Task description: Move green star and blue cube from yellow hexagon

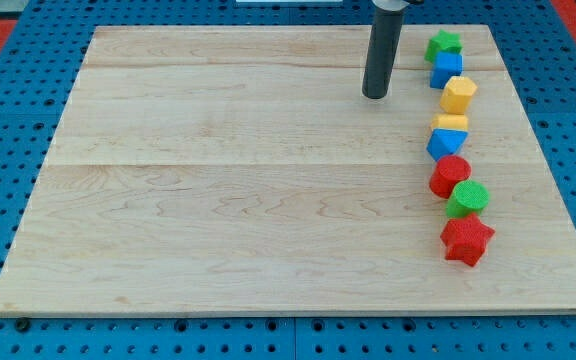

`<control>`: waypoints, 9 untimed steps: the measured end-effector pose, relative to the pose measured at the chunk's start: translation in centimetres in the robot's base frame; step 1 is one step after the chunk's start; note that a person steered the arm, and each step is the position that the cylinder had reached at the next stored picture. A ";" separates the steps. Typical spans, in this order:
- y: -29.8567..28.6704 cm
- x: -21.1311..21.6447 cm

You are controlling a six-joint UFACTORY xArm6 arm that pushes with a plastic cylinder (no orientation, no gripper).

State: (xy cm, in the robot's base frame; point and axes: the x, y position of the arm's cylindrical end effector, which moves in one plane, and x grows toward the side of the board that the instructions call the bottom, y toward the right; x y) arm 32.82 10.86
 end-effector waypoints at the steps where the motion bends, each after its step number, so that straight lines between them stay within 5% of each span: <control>1: 1.4 -0.2; 2: 3.6 -1.1; 3: -0.8 -1.1; 5: -3.7 -9.4; 9: 5.8 -12.7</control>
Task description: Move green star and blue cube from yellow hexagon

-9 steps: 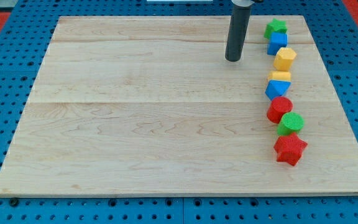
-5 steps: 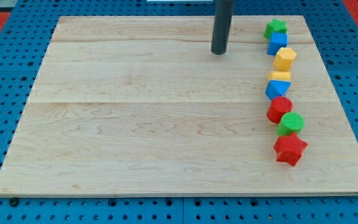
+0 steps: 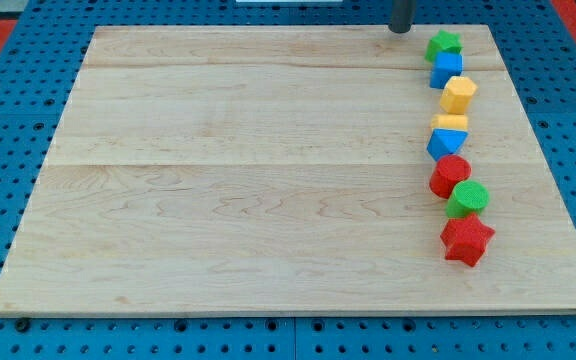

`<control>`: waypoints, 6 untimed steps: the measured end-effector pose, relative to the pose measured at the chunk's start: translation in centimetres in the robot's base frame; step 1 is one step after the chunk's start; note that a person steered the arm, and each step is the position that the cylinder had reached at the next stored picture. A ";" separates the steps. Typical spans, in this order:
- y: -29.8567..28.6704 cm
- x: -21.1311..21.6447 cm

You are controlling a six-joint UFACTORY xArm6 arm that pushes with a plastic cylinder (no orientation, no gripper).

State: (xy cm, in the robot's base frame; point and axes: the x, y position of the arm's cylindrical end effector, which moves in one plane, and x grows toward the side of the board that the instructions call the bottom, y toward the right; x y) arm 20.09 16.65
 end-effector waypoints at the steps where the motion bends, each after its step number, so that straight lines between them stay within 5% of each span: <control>1: 4.6 0.3; 2: 7.3 1.4; 4: -3.3 6.4; 6: -2.1 2.7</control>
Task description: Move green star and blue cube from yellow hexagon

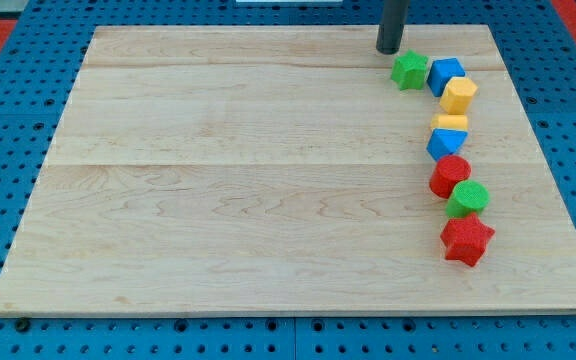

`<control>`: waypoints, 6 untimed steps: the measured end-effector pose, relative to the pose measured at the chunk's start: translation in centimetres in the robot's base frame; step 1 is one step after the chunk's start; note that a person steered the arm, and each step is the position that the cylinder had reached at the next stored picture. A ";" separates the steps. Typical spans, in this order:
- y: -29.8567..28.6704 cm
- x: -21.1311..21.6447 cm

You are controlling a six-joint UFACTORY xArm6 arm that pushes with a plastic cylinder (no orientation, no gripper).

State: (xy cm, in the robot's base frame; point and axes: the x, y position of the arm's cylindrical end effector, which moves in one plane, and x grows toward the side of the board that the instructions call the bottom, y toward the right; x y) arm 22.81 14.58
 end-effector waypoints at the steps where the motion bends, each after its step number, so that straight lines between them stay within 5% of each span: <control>1: 8.6 0.3; 2: 8.6 5.4; 4: -0.8 12.5; 6: 9.3 8.0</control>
